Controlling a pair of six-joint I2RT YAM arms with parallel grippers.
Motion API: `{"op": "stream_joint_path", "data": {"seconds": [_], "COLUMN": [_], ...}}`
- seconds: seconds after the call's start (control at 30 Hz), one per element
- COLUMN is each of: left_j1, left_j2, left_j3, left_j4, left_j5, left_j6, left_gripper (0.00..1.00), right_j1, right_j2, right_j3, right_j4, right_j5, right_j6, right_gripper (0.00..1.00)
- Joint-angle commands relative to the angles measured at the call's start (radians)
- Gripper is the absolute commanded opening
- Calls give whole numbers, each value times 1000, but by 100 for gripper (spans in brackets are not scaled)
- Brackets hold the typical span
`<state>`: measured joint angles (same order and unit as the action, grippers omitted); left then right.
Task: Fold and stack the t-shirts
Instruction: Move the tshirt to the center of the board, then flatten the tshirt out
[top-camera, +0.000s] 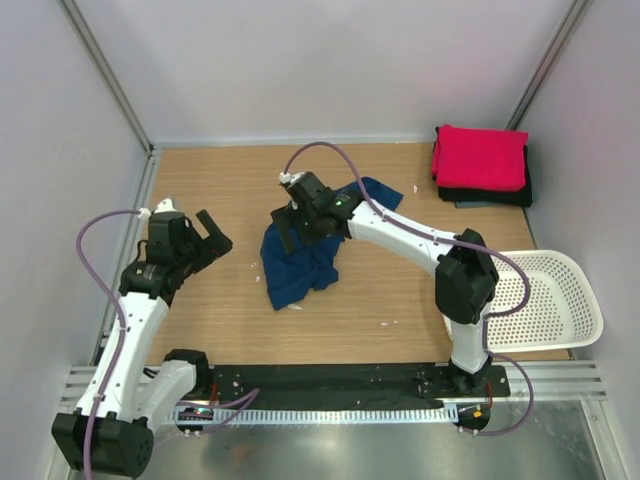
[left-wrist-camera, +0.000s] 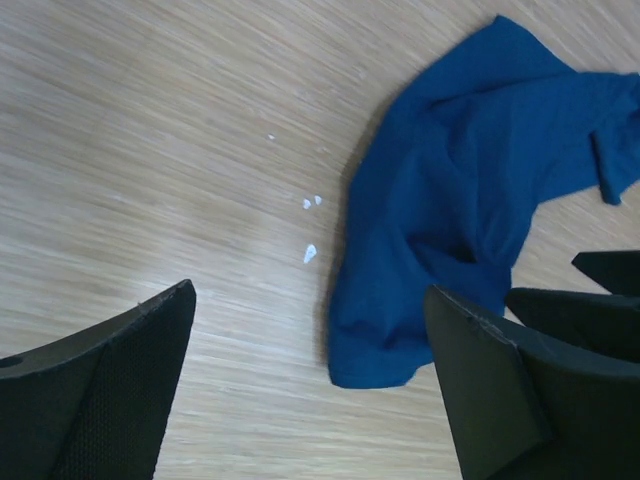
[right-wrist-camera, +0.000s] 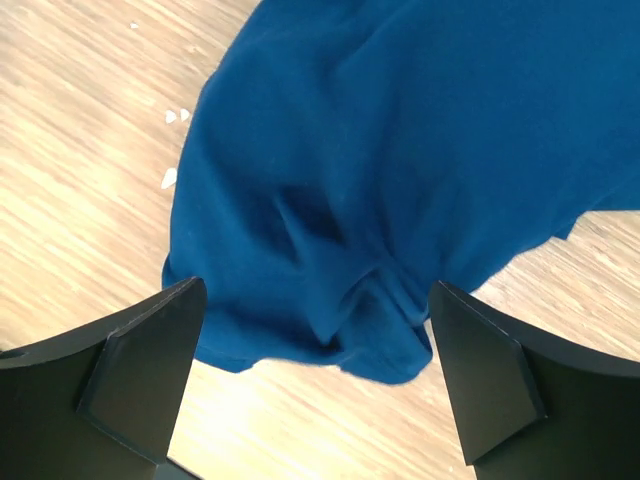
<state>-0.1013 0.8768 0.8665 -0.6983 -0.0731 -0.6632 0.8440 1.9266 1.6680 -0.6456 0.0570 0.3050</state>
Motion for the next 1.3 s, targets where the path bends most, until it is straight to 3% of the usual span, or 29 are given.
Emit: {"op": "stream_joint_path", "data": {"seconds": [0.0, 0.1, 0.27, 0.4, 0.6, 0.77, 0.93, 0.97, 1.0, 1.13, 1.27], "left_j1": [-21, -134, -404, -641, -819, -836, -828, -825, -812, -726, -531], "left_j2": [-1, 8, 127, 318, 666, 893, 979, 957, 935, 731, 423], "left_j3": [-37, -83, -60, 43, 271, 396, 443, 440, 433, 364, 275], "left_j4": [58, 117, 200, 172, 93, 10, -41, -43, -41, -44, -46], "left_j5": [136, 118, -64, -192, -339, -442, -504, -511, -513, -473, -412], "left_j6": [-50, -79, -90, -23, 42, 51, 30, 22, 13, -38, -91], "left_gripper": [96, 89, 79, 75, 63, 55, 26, 19, 0, 0, 0], "right_j1": [-45, -205, -452, -506, -507, -507, -505, -500, -496, -398, -260], "right_j2": [-112, -193, -259, -242, -270, -288, -279, -276, -270, -262, -210], "right_j3": [72, 12, -157, -221, -318, -347, -359, -363, -367, -383, -332], "right_j4": [-40, -32, 12, 3, 14, 15, 37, 41, 58, 95, 110], "right_j5": [40, -78, -62, -32, -88, -115, -131, -138, -144, -65, -5], "right_j6": [-6, 61, 83, 102, 85, 56, 74, 78, 85, 75, 78], "right_gripper": [100, 100, 100, 100, 100, 100, 100, 99, 100, 100, 100]}}
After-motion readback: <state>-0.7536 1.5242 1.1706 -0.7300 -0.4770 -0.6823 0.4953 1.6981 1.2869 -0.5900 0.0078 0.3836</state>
